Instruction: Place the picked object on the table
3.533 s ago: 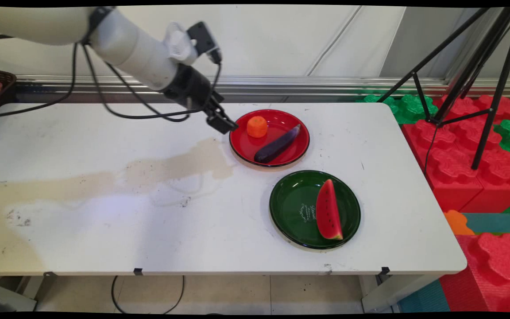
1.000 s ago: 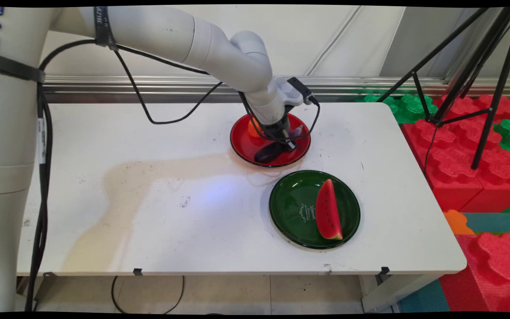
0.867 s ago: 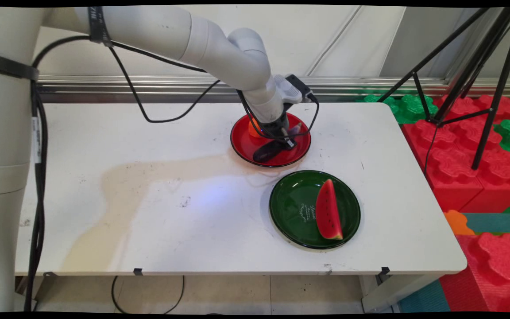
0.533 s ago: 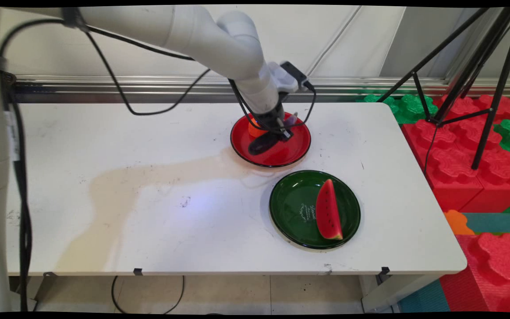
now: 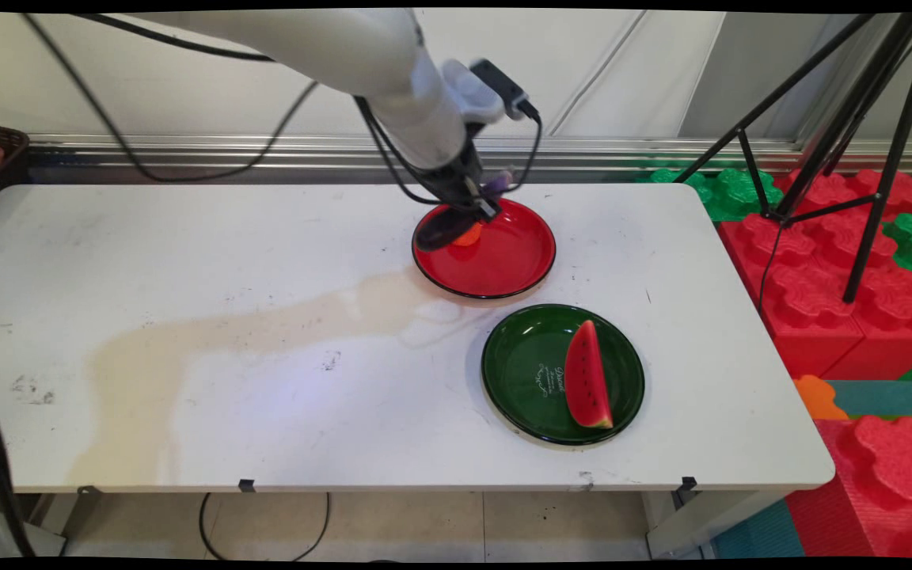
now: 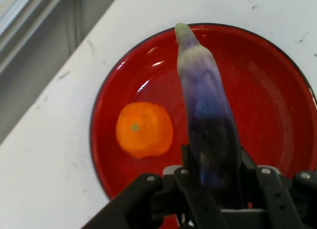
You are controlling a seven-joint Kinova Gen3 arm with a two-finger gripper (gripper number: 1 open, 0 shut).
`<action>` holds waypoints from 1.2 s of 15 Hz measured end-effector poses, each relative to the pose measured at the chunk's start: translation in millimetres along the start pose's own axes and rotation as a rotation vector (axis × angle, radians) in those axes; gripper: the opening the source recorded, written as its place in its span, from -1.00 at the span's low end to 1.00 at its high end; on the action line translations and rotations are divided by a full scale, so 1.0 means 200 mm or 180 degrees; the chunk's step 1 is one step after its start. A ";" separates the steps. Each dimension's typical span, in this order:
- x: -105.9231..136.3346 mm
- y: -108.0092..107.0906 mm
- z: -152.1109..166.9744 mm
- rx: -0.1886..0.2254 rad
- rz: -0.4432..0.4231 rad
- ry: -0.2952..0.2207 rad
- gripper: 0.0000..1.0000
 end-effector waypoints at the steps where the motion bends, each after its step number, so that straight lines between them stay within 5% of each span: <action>1: -0.02 -0.01 -0.06 0.0012 0.0013 0.0025 -1.00; 10: -0.33 -0.09 -0.42 0.0041 0.0048 0.0016 -1.00; 18: -0.63 -0.08 -0.46 0.0031 0.0105 -0.0172 -1.00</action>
